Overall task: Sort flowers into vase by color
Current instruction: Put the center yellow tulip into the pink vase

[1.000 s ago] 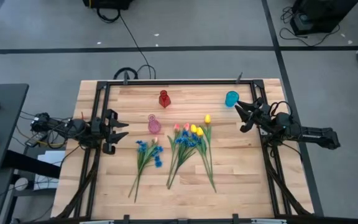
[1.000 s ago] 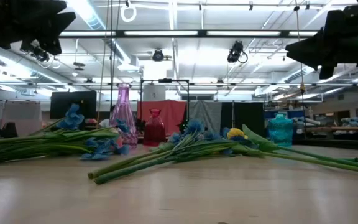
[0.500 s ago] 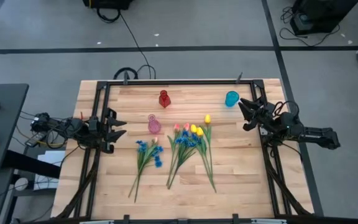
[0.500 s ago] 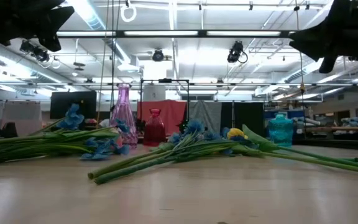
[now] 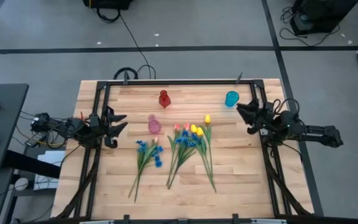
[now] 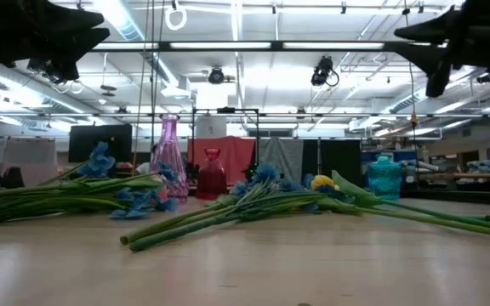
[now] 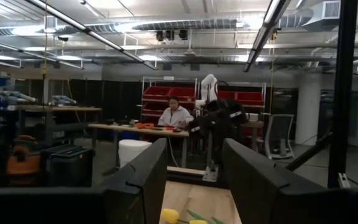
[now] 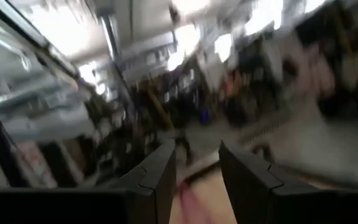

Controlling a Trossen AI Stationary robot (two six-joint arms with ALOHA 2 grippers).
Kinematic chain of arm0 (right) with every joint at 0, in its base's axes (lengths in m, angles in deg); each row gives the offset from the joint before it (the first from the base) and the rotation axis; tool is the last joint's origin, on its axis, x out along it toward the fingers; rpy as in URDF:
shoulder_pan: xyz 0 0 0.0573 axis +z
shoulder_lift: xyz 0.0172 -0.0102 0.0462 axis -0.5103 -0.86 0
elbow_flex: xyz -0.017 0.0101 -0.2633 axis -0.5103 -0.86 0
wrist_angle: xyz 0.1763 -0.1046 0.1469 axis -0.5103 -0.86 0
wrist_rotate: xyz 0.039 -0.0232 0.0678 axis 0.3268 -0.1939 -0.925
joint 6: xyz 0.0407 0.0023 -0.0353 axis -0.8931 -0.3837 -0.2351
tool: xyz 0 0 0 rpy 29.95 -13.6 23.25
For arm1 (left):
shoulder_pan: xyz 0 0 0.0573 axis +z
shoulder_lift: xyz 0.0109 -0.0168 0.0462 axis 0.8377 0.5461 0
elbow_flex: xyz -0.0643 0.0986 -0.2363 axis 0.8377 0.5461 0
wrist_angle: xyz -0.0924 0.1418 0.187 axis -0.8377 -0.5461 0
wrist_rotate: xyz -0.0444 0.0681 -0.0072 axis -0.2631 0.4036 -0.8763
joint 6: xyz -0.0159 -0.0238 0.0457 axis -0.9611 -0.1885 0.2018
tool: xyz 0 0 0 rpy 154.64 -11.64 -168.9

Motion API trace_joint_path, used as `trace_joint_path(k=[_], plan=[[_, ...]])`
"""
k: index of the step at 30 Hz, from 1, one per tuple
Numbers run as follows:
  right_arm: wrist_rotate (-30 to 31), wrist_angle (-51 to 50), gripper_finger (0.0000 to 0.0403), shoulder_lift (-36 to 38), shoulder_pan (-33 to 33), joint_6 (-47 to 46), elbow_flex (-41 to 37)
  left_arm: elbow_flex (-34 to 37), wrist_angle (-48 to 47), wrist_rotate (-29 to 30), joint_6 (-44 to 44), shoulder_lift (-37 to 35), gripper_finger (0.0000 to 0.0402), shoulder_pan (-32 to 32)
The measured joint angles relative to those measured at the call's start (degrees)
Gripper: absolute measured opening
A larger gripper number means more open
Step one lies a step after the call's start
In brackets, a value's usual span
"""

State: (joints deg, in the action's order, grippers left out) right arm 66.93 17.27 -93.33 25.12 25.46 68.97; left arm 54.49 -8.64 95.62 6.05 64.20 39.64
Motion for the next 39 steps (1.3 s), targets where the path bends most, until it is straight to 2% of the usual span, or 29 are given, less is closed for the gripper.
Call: trace_joint_path(k=[4, 10, 15, 19, 23, 28, 33, 39], plan=[[0.65, -4.51, 0.0124, -12.94, 3.63, -5.82, 5.74, -0.01, 0.22, 0.25, 0.02, 0.0, 0.0163, 0.0], [0.62, -13.96, 0.0112, -38.03, 10.17, -16.59, 18.02, 0.0, 2.58, 1.66, 0.0, 0.0, 0.0163, 0.0], [-1.79, -35.0, 0.011, -55.83, 13.57, -27.62, 32.8, 0.0, 2.63, 3.94, 0.0, 0.0, 0.0163, 0.0], [-5.68, -48.02, 0.0109, -67.44, 16.25, -35.75, 42.99, -0.02, 2.25, 9.42, 1.52, 0.0, 0.0163, 0.01], [-10.0, -53.62, 0.0109, -76.04, 18.13, -40.09, 49.79, -0.02, 2.19, 11.23, 2.95, 0.0, 0.0163, 0.02], [-14.25, -55.31, 0.0109, -83.38, 18.73, -43.82, 53.7, -0.63, 0.7, 11.38, 3.03, 0.05, 0.0163, 0.02], [-14.8, -56.92, 0.0109, -89.19, 18.82, -45.52, 56.47, -0.78, 0.55, 11.61, 3.84, 0.02, 0.0163, 0.02], [-13.03, -67.44, 0.0109, -95.8, 20.53, -46.09, 64.12, -0.79, 0.06, 11.82, 4.16, 0.02, 0.0163, 0.02]])
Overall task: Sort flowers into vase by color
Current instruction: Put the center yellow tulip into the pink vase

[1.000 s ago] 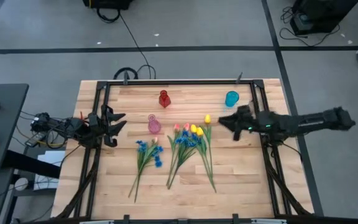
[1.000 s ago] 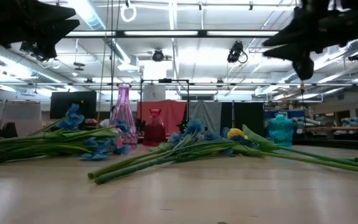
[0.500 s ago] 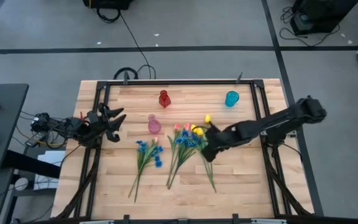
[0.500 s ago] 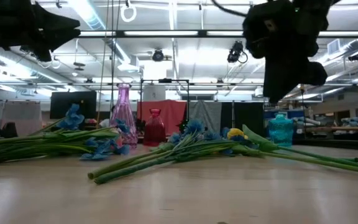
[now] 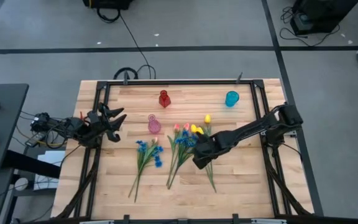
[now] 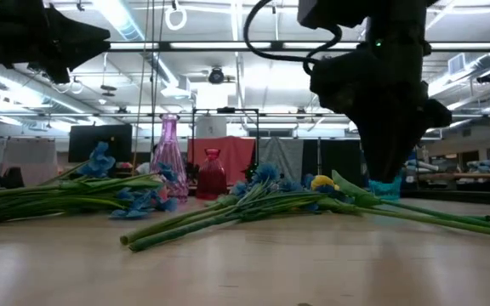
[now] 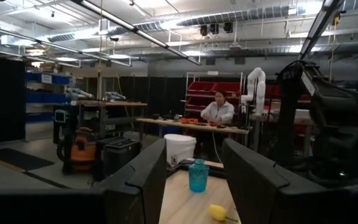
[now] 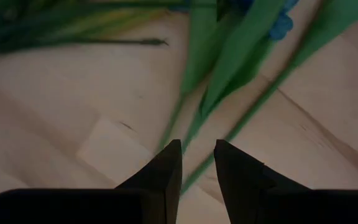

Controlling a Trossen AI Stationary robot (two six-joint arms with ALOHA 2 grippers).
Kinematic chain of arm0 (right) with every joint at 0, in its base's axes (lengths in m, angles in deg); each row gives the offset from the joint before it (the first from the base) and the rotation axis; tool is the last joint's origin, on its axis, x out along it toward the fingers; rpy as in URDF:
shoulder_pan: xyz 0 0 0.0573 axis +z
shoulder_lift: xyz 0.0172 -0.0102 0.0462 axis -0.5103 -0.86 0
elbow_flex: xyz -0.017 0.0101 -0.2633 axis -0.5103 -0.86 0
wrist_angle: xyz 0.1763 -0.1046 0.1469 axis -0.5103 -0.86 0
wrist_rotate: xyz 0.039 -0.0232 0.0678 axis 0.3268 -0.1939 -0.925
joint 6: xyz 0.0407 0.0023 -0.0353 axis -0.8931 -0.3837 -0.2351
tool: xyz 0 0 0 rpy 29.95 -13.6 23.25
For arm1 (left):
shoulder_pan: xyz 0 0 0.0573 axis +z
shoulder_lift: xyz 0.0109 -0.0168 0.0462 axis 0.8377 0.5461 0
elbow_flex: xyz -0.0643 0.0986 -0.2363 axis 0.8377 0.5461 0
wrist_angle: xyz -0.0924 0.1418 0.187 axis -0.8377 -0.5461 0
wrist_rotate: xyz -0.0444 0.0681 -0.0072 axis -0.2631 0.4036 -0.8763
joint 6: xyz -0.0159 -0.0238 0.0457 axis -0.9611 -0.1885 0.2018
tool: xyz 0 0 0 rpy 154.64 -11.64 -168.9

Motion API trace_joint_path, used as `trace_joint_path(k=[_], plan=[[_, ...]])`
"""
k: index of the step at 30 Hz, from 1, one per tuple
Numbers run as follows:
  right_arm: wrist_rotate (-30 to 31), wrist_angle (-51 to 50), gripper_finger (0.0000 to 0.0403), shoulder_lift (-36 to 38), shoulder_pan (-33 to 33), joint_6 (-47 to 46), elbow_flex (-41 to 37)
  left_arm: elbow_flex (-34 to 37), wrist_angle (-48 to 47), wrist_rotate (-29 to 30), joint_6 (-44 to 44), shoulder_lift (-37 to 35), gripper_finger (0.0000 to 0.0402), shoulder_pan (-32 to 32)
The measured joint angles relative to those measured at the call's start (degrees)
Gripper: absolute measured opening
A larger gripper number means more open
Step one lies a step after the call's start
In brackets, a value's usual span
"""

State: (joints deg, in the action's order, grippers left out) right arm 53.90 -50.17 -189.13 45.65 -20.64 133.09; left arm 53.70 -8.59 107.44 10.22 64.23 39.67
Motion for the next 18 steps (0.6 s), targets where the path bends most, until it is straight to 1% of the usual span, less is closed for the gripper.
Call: trace_joint_path(k=[4, 9, 12, 18], plan=[[0.91, -5.24, 0.0109, -3.9, 0.6, 0.09, 4.28, -0.08, -1.35, -0.02, -2.22, 0.0, 0.0163, 0.0], [0.13, -5.32, 0.0109, -7.29, 0.76, 0.34, 5.78, -0.1, -3.6, -0.04, -4.37, 0.02, 0.0163, 0.0], [-0.72, -5.32, 0.0109, -8.16, 0.76, 0.41, 5.78, -0.1, -3.61, -0.04, -4.52, 0.02, 0.0163, -0.02], [0.21, -4.51, 0.0109, -8.11, 0.76, 0.51, 5.78, -0.12, -4.26, -0.07, -4.55, 0.02, 0.0163, -0.02]])
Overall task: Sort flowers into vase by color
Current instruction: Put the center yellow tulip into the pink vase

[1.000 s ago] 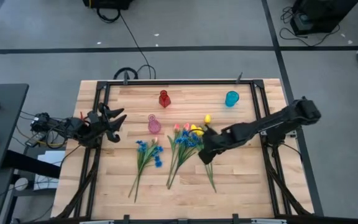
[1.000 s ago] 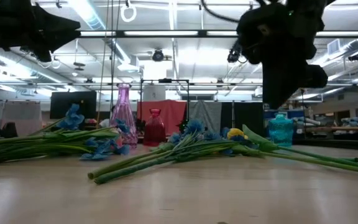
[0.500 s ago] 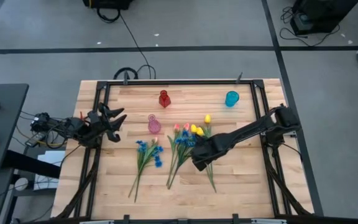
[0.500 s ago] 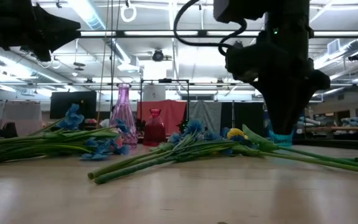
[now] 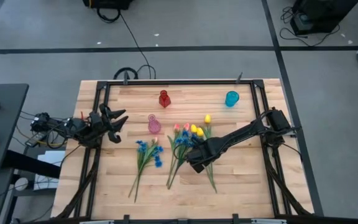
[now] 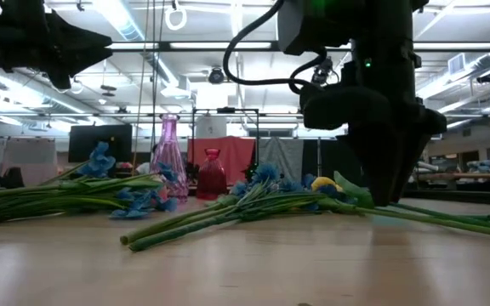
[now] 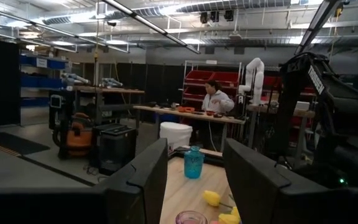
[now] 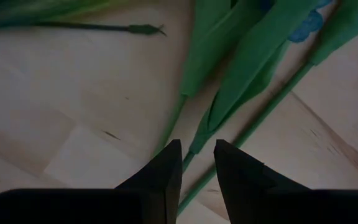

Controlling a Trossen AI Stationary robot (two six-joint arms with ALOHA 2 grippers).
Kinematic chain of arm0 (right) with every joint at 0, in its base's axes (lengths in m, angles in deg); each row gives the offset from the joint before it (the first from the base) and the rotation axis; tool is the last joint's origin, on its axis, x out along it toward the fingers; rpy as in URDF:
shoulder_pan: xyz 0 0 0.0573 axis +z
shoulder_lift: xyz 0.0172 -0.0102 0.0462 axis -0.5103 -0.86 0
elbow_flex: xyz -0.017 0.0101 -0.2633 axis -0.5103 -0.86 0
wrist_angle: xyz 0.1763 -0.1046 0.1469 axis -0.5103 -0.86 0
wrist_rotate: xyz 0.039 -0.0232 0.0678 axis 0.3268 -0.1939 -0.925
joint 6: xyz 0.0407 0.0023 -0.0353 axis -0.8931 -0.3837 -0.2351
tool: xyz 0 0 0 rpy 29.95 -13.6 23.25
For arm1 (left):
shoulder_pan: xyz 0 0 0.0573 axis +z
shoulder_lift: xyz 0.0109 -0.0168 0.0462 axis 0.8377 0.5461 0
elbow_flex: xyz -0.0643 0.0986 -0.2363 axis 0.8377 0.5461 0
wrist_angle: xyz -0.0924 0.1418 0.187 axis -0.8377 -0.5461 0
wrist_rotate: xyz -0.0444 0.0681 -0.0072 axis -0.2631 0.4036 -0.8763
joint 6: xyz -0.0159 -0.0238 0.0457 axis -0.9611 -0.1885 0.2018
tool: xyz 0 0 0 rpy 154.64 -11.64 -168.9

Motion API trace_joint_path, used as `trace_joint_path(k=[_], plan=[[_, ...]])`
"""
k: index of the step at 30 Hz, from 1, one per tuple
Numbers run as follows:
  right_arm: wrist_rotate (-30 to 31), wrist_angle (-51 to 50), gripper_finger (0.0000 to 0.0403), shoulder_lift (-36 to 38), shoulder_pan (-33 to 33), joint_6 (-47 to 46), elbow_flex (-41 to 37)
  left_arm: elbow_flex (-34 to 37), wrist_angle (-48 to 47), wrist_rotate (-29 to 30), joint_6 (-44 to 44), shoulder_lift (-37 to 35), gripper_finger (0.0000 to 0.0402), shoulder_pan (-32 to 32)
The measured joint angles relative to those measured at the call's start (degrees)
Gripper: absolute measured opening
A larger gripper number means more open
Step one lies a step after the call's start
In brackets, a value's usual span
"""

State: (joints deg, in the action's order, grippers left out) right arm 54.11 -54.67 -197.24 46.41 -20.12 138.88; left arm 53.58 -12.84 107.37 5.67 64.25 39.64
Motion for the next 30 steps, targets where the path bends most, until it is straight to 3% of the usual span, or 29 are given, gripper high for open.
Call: trace_joint_path(k=[19, 25, 30], plan=[[-0.85, 4.66, 0.0053, 0.09, -0.24, -0.88, -3.54, -0.08, -0.19, -0.09, 0.01, 0.0, 0.0163, 0.0], [-0.5, 4.43, 0.0011, 0.13, -0.24, 0.32, -3.54, -0.09, -0.19, -0.2, 0.06, 0.0, 0.0163, 0.0], [1.3, 1.02, 0.0006, 2.25, -0.22, 0.06, -3.72, -0.09, -0.18, -0.2, 0.13, 0.0, 0.0163, 0.0]])
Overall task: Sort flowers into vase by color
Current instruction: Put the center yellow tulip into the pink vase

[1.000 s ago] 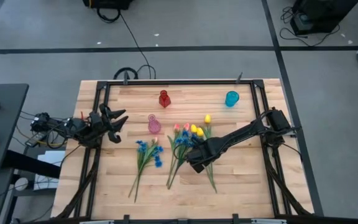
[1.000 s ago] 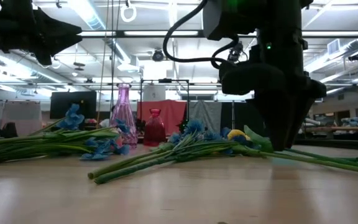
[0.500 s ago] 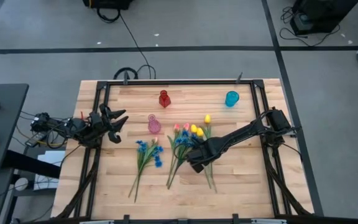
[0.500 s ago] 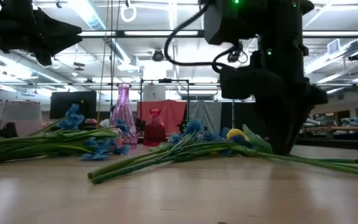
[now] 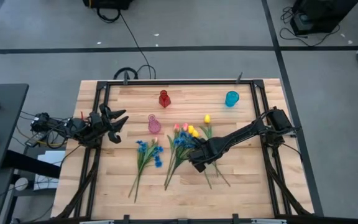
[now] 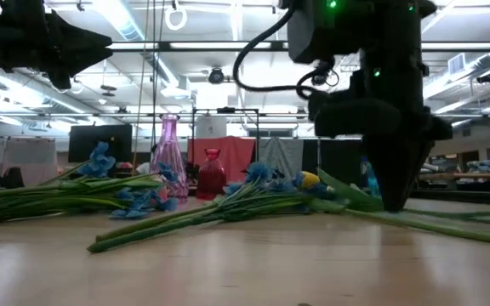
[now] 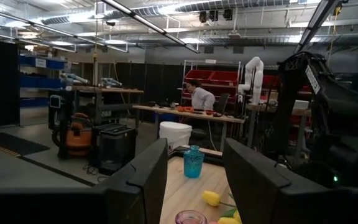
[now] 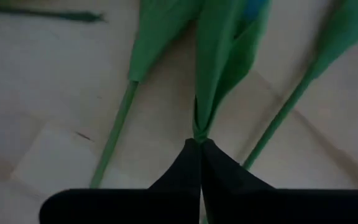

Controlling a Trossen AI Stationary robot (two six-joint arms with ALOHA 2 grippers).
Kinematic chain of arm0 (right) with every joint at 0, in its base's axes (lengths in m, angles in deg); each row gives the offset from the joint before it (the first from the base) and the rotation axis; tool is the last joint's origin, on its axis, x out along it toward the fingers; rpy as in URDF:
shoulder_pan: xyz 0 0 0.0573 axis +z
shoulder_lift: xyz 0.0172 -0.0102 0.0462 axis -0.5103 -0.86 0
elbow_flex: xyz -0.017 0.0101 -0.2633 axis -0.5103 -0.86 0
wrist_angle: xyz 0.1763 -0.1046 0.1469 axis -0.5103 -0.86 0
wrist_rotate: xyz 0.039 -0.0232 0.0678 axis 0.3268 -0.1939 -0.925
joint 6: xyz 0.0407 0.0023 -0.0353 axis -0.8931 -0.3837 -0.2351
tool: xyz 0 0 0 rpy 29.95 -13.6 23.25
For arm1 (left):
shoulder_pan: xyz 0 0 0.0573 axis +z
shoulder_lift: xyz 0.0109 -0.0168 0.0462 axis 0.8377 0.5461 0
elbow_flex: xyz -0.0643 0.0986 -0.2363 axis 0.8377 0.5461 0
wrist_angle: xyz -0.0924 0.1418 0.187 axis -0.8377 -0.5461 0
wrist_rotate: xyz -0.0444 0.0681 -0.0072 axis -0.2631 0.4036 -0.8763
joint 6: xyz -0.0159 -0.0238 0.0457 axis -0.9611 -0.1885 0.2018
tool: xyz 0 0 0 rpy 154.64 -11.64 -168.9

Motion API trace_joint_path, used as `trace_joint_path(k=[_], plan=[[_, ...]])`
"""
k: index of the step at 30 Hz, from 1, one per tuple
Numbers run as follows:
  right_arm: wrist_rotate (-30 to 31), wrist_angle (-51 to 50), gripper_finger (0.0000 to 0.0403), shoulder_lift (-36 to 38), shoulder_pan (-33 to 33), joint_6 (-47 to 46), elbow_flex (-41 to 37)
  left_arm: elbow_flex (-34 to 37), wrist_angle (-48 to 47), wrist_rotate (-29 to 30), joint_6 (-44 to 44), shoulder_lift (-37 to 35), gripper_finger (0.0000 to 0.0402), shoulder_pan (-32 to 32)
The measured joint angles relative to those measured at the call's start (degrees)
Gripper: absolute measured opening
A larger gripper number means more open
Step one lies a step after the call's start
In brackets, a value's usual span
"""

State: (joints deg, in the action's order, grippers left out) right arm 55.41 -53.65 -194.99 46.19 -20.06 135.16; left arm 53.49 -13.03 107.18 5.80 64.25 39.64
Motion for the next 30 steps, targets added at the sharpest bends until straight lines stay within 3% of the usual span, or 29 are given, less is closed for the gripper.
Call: trace_joint_path(k=[6, 10, 13, 17, 26, 30], plan=[[6.53, -3.56, 0.0004, 7.65, 0.33, -2.35, 0.04, 0.0, -0.05, 0.02, -0.23, 0.0, 0.0163, 0.0], [16.6, -4.12, 0.0004, 13.15, 1.63, -2.47, 0.04, 0.0, -1.21, 0.02, -2.56, 0.0, 0.0163, 0.0], [25.83, -1.09, 0.0005, 15.89, 2.82, 1.21, 0.04, 0.0, -2.07, 0.02, -3.0, 0.0, 0.0163, 0.0], [31.07, 8.3, 0.0005, 17.37, 2.1, 12.13, 0.04, 0.0, -2.2, 0.03, -4.41, 0.0, 0.0163, 0.0], [28.06, 25.63, 0.0005, 17.81, -10.41, 38.47, 0.07, 0.0, -2.05, 0.7, -3.09, 0.07, 0.0163, 0.0], [22.02, 43.5, 0.0006, 18.34, -12.77, 52.79, 0.07, 0.0, -6.12, 0.62, -7.87, 0.07, 0.0163, 0.0]])
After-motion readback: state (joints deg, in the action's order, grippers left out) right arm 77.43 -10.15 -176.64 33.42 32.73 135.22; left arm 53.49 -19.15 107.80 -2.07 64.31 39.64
